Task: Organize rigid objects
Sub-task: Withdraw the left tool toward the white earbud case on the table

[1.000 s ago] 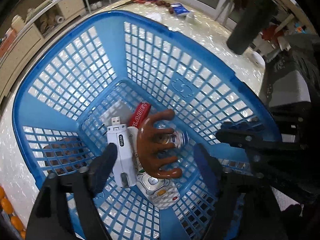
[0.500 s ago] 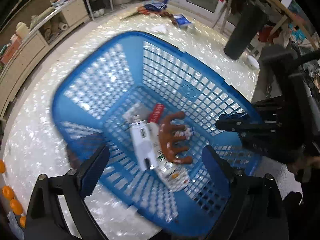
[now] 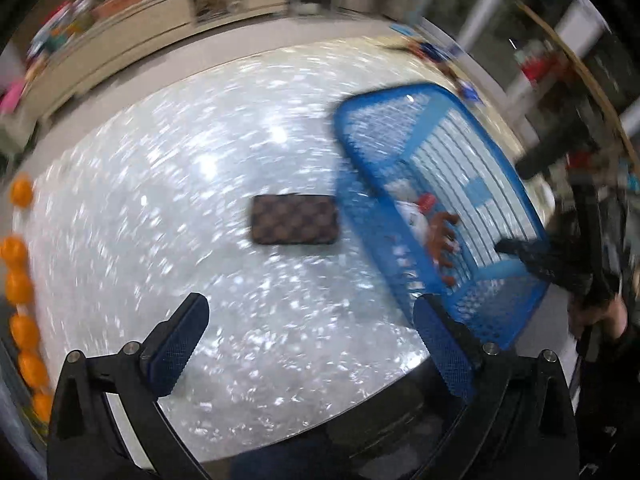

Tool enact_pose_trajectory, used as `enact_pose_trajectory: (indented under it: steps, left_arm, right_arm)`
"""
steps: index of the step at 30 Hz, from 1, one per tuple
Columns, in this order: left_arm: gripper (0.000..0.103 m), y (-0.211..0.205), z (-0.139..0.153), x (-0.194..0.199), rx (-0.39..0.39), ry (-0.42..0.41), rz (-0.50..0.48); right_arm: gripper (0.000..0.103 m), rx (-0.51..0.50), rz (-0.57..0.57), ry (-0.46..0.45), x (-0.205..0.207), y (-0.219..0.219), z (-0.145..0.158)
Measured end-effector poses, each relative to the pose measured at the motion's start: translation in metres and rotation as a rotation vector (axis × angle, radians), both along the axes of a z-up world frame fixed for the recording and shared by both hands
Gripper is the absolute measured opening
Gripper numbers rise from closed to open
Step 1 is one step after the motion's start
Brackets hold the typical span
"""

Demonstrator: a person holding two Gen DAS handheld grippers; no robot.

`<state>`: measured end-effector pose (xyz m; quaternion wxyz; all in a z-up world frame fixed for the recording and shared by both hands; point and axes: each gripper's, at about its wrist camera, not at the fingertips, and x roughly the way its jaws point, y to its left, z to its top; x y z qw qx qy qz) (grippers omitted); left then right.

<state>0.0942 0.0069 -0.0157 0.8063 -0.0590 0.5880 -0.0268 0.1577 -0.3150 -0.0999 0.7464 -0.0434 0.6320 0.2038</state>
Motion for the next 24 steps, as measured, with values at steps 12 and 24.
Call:
enact_pose_trajectory:
  steps: [12,24]
  left_arm:
    - [0.102,0.122,-0.065,-0.047,-0.165,0.082,0.384]
    - [0.102,0.181,-0.11,-0.087,-0.125,0.158,0.537]
  right_arm:
    - [0.008,-0.012,0.006,0.004,-0.002,0.004,-0.001]
    - [0.008,-0.031,0.004,0.007,-0.002,0.007,-0.004]
